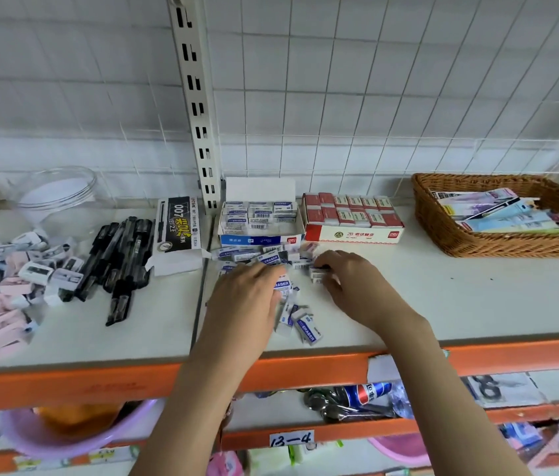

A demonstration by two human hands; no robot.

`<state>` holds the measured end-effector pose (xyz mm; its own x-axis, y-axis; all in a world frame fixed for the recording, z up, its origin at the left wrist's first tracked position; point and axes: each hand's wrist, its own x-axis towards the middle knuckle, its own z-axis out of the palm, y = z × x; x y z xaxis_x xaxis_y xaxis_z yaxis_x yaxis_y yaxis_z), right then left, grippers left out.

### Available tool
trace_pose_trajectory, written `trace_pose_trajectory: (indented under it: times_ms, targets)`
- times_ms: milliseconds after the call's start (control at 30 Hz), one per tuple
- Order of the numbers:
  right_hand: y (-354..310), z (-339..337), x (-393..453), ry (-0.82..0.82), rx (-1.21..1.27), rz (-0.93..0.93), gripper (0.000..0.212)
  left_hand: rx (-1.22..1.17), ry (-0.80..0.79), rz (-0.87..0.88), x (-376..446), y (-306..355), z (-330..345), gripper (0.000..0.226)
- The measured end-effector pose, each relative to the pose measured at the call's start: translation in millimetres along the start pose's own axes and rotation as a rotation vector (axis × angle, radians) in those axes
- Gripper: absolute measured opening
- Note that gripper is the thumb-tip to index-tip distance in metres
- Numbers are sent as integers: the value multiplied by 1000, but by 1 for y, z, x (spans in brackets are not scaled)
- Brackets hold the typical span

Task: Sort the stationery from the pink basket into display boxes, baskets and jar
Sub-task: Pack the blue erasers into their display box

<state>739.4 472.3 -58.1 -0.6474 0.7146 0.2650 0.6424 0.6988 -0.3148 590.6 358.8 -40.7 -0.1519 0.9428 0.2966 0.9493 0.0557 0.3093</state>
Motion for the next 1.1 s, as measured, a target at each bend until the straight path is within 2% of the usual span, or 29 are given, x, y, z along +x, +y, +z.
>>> trace_pose_trajectory:
  times_ms: [100, 200, 333, 533, 733, 867, 1100]
  targets:
    - [2, -4, 4, -131, 14, 31, 22, 55, -42, 17, 5, 2, 5, 41]
    - [1, -7, 2, -119, 9, 33, 20, 128, -109, 72, 13, 2, 7, 45]
    - [-2, -4, -4, -105, 23, 69, 30, 130, -179, 91, 22, 0, 2, 42]
    - [-16, -20, -21, 5, 193, 65, 18, 117, -231, 100, 27, -5, -1, 40]
    - [-39, -26, -37, -49, 248, 55, 12, 42, -76, 77, 20, -10, -3, 36]
    - [-50, -18, -39, -112, 239, 126, 14, -65, 53, -21, 8, -16, -11, 37]
    - [-62, -15, -37, -150, 95, 284, 16, -201, 98, -98, -10, -32, -20, 38]
